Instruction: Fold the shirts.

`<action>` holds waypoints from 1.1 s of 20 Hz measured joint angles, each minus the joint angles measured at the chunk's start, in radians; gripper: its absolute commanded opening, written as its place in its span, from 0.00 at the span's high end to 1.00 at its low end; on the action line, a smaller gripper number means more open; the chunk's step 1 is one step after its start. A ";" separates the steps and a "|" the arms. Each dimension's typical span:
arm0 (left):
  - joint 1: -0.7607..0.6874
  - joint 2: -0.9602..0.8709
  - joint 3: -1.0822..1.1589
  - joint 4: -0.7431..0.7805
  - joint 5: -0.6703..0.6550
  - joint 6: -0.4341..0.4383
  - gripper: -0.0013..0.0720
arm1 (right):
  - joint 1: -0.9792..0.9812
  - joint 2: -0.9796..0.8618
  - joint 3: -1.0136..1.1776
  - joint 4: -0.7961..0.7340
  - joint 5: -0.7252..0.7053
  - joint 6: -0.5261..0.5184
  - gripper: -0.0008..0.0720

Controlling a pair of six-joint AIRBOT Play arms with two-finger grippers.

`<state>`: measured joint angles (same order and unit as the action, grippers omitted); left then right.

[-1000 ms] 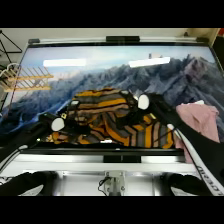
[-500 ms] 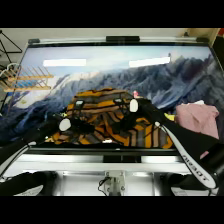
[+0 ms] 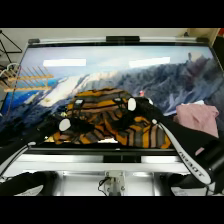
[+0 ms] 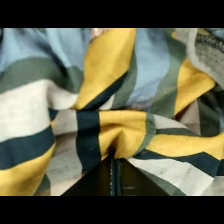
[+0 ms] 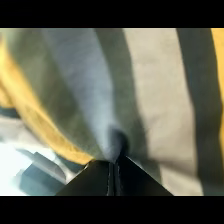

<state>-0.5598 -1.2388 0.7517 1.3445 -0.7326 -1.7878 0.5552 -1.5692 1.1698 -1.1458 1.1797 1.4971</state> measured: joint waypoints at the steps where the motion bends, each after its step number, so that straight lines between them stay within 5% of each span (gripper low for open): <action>1: 0.006 0.011 0.006 0.018 -0.013 0.000 0.91 | 0.000 0.019 0.021 -0.016 0.020 -0.005 0.91; 12: 0.056 0.270 0.031 0.246 -0.293 0.000 0.91 | -0.095 0.338 0.128 -0.232 0.299 0.014 0.91; 13: 0.058 0.278 0.011 0.251 -0.298 -0.017 0.88 | -0.112 0.348 0.122 -0.234 0.305 0.022 0.91; 15: 0.059 0.286 -0.035 0.257 -0.295 -0.065 0.42 | -0.130 0.361 0.104 -0.212 0.301 0.035 0.91; 16: 0.060 0.288 -0.053 0.257 -0.287 -0.089 0.33 | -0.136 0.365 0.094 -0.188 0.286 0.037 0.91; 22: 0.042 0.294 -0.034 0.199 -0.253 -0.141 0.33 | -0.150 0.373 0.069 -0.072 0.207 0.064 0.91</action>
<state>-0.5182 -0.9443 0.7177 1.5433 -0.9852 -1.9285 0.4049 -1.1957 1.2388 -1.2179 1.3869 1.5616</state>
